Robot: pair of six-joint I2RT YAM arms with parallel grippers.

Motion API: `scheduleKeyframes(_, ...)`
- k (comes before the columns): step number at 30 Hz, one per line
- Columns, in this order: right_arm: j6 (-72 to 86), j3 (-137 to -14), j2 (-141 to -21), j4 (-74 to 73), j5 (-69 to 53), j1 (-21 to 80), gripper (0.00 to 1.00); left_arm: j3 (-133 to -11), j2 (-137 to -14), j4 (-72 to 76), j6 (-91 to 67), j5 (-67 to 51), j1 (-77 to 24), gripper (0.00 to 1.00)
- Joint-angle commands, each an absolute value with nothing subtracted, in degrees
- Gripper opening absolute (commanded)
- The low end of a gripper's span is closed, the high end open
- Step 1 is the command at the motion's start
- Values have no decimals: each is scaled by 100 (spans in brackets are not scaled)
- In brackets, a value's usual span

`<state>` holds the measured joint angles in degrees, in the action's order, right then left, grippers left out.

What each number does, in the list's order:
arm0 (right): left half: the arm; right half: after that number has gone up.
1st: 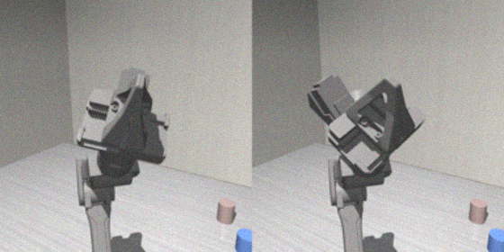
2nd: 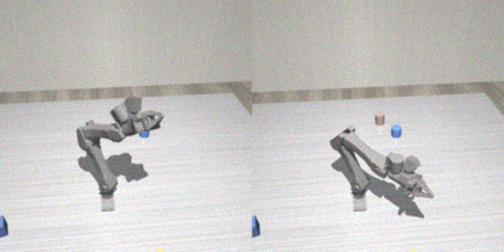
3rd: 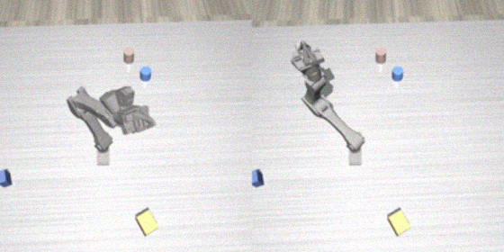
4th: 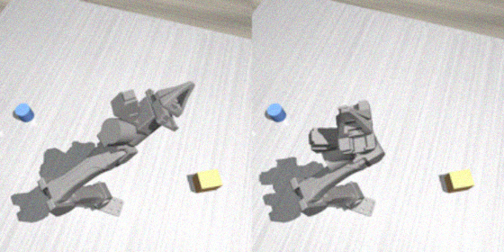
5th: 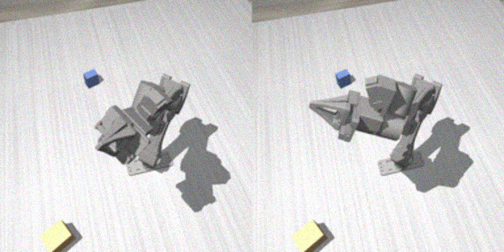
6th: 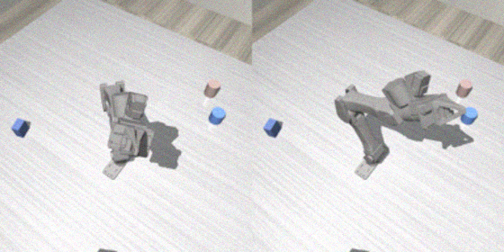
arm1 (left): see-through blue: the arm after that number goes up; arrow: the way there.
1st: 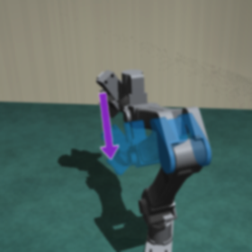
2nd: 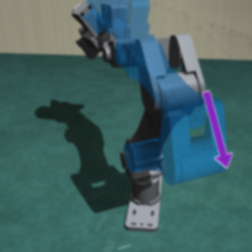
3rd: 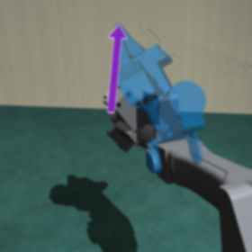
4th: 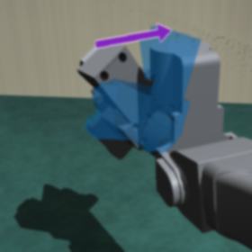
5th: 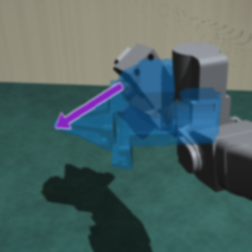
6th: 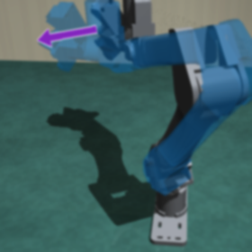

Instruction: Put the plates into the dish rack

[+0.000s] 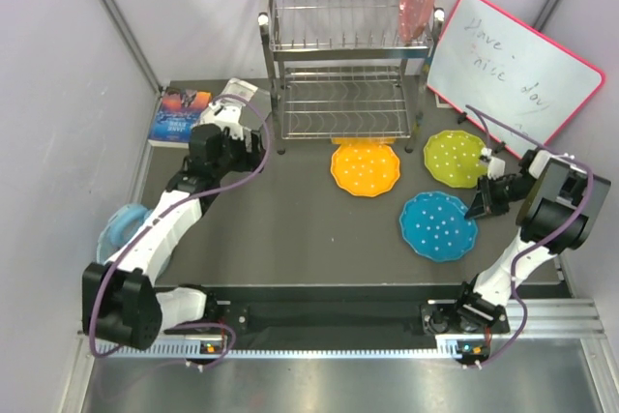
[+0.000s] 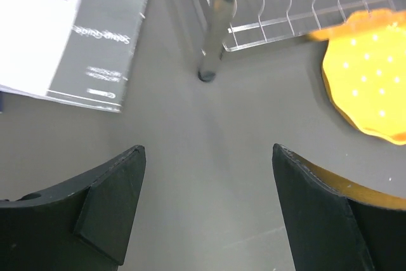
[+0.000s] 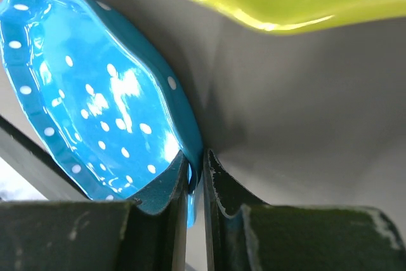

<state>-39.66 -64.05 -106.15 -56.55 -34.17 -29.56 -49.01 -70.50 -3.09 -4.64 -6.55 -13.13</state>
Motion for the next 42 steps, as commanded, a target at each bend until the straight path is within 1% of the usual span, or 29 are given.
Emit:
scheduleKeyframes(1,-3656,-6618,-10565,-5713,-3859,-3006,0,-5563,-6347,-691,-412,-892,-1327,84)
scheduleKeyframes(2,-3656,-6601,-10556,-5713,-3832,-3006,0,-5546,-6276,-912,-517,-1375,-1336,84)
scheduleKeyframes(4,-3683,-6592,-10521,-5730,-3841,-2997,0,-5388,-5961,-1132,-1123,-1834,-1458,83)
scheduleKeyframes(6,-3674,-6618,-10529,-5774,-3885,-2980,0,-5055,-5776,-1081,-2061,-2178,-1625,81)
scheduleKeyframes(8,-3665,-6636,-10521,-5853,-4007,-2953,0,-4993,-5870,-1213,-2284,-2110,-2054,82)
scheduleKeyframes(10,-3630,-6636,-10477,-5915,-4008,-2839,0,-4757,-5976,-1003,-2782,-2179,-2232,83)
scheduleKeyframes(13,-3612,-6627,-10407,-5889,-3964,-2480,0,-4431,-6300,-319,-3539,-2276,-2530,83)
scheduleKeyframes(18,-3121,-6636,-10397,-5547,-4078,-1794,0,-3834,-7029,1183,-4524,-1909,-3241,84)
scheduleKeyframes(22,-2638,-6715,-10573,-5370,-4306,-1644,0,-3612,-7909,2336,-5255,-1776,-3629,83)
scheduleKeyframes(24,-2471,-6785,-10634,-5388,-4421,-1644,0,-3551,-8383,2889,-5589,-1496,-3875,82)
scheduleKeyframes(27,-2172,-6671,-10547,-5291,-4588,-1591,0,-3551,-8648,3111,-5748,-1065,-4191,82)
scheduleKeyframes(29,-2048,-6487,-10494,-5186,-4667,-1477,0,-3594,-8902,3129,-5827,-941,-4411,82)
scheduleKeyframes(32,-2013,-6197,-10459,-5107,-4755,-1302,0,-3744,-9402,3103,-5941,-897,-4517,80)
scheduleKeyframes(35,-1890,-5942,-10389,-4948,-4807,-1222,0,-4086,-9860,3137,-6038,-923,-4597,76)
scheduleKeyframes(41,-1916,-5898,-10275,-4966,-4737,-1213,0,-4833,-10686,3111,-6205,-809,-4895,74)
scheduleKeyframes(42,-1907,-5863,-10240,-4975,-4729,-1213,0,-4904,-10766,3111,-6231,-835,-4922,72)
